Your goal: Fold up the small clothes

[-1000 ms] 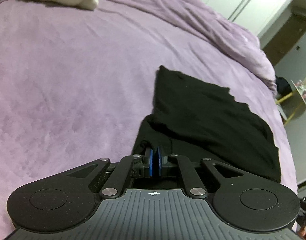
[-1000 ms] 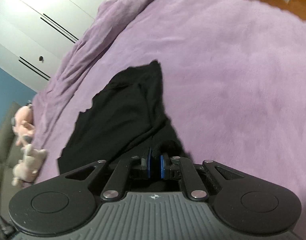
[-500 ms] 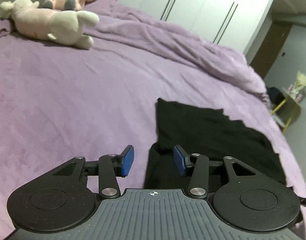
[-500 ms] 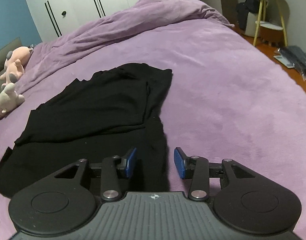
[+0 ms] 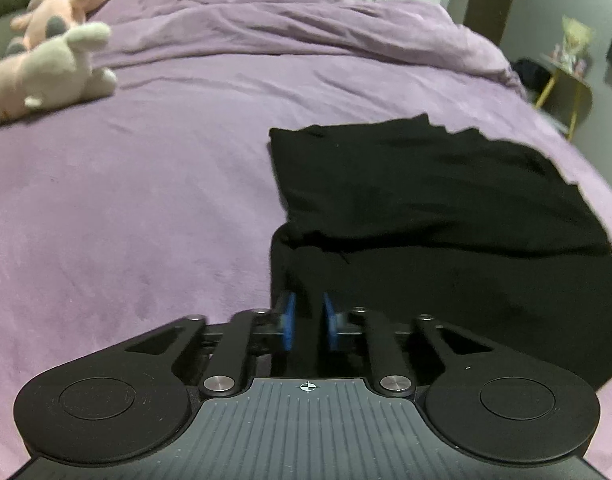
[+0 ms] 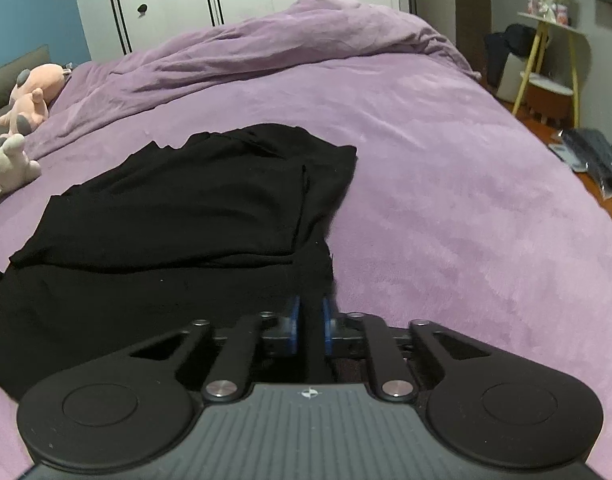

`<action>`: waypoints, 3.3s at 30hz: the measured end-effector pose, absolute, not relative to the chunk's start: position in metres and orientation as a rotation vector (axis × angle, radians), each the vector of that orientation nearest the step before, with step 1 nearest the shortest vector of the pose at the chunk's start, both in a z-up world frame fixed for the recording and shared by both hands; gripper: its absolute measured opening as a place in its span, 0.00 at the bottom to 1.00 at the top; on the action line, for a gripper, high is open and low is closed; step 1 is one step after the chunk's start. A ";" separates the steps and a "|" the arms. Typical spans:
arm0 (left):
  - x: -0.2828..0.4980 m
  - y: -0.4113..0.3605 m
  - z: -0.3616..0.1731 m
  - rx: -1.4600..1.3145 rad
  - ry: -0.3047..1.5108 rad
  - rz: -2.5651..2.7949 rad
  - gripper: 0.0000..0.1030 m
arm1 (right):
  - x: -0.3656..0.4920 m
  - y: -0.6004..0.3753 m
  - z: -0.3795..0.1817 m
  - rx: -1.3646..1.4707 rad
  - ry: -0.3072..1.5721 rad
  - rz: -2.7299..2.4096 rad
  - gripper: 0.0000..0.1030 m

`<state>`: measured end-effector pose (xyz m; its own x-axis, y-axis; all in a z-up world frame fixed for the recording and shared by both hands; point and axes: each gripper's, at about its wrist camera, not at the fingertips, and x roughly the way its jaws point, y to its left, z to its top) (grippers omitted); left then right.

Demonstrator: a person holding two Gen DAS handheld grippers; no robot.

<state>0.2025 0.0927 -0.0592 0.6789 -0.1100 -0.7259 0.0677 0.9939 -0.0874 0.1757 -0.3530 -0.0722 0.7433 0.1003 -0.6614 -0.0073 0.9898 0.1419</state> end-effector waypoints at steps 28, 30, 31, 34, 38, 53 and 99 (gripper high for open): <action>0.291 0.102 -0.055 -0.177 0.739 -0.065 0.14 | 0.275 -0.366 -0.074 0.273 0.710 -0.020 0.11; 0.287 0.105 -0.060 -0.197 0.745 -0.089 0.25 | 0.276 -0.365 -0.076 0.258 0.714 -0.005 0.15; 0.286 0.107 -0.061 -0.206 0.748 -0.104 0.32 | 0.276 -0.365 -0.078 0.251 0.717 -0.001 0.15; 0.285 0.107 -0.065 -0.218 0.765 -0.133 0.35 | 0.278 -0.361 -0.080 0.222 0.715 0.006 0.15; 0.291 0.101 -0.071 -0.192 0.816 -0.125 0.23 | 0.276 -0.357 -0.081 0.182 0.701 0.009 0.09; 0.279 0.087 -0.001 -0.102 0.611 -0.114 0.04 | 0.268 -0.350 -0.024 0.194 0.487 0.017 0.03; 0.415 0.028 -0.099 -0.279 0.651 0.044 0.19 | 0.407 -0.393 -0.117 0.618 0.563 -0.090 0.00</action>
